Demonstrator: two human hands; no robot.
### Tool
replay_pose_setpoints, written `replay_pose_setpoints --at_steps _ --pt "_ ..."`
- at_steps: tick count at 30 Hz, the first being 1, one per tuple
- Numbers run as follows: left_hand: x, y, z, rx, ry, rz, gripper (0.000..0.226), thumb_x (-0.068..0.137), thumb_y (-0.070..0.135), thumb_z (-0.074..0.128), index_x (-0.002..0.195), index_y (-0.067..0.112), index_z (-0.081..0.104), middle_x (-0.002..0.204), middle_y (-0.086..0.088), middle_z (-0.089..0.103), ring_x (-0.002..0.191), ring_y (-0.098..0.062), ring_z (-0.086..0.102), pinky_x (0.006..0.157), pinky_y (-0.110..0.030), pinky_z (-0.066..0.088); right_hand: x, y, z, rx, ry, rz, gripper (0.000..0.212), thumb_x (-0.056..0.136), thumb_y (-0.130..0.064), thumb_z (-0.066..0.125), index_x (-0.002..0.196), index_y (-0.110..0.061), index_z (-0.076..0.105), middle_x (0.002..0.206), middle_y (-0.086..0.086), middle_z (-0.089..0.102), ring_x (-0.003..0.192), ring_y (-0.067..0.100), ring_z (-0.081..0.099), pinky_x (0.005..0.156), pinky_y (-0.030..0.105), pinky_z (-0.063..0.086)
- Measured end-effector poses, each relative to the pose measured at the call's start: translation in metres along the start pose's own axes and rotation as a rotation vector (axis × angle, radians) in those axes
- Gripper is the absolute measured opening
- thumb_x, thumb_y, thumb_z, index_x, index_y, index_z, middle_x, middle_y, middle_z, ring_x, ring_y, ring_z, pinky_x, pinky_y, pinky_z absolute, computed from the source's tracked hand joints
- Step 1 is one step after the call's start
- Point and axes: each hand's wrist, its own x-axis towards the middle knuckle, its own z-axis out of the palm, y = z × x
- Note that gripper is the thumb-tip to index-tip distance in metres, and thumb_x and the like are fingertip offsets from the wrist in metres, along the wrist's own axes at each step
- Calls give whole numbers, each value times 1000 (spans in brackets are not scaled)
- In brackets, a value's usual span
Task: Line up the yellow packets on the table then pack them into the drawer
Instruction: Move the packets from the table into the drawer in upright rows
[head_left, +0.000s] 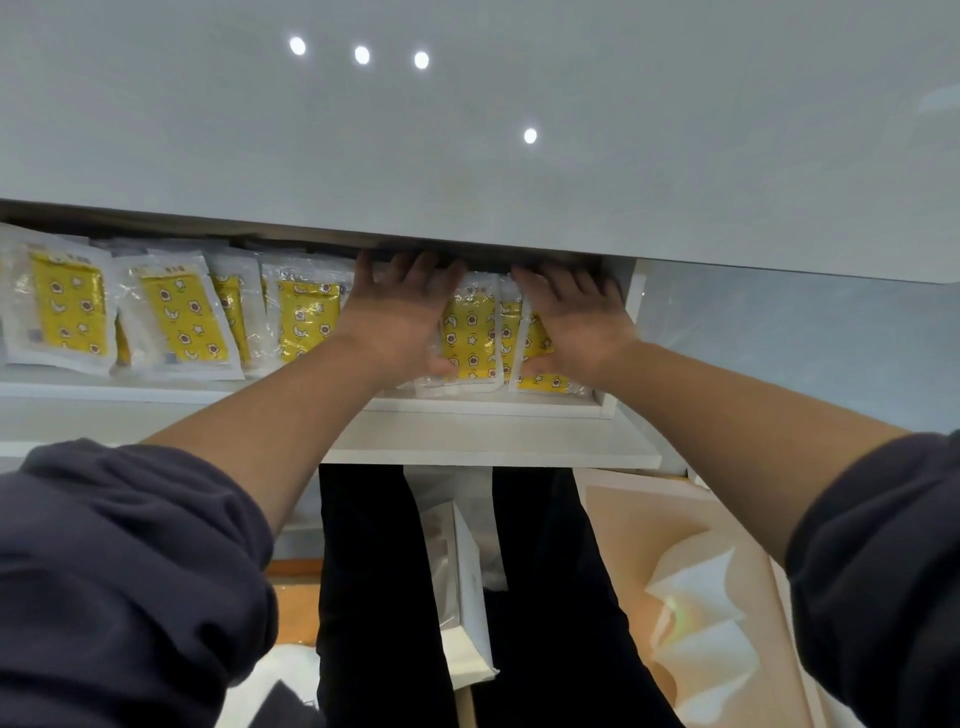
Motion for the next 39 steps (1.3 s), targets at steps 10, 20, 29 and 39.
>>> replay_pose_setpoints --at_steps 10,20,29,39 --pt "13 22 18 114 25 29 117 74 74 54 150 19 -17 161 -11 -5 148 -34 1 109 -71 5 5 3 12 -148 -6 -29 132 58 -64 78 148 -39 -14 157 3 -1 145 31 5 116 58 11" --pt "27 25 31 169 -47 66 110 79 71 52 150 16 -11 158 -18 -6 145 -44 1 106 -73 11 12 -4 26 -122 -8 13 124 71 -49 75 147 -37 -21 157 1 -16 146 34 -6 116 57 13" --pt "20 22 26 120 9 93 110 78 72 52 151 16 -9 159 -14 0 146 -41 4 110 -70 9 6 0 20 -116 27 9 123 68 -58 74 148 -36 -17 160 1 -10 146 31 -2 116 58 7" --pt "2 -34 12 18 286 257 86 80 71 34 143 12 37 141 -12 46 127 -33 43 106 -52 32 -8 -26 3 114 279 -58 86 78 -68 34 150 -22 25 150 5 35 136 28 34 113 53 20"
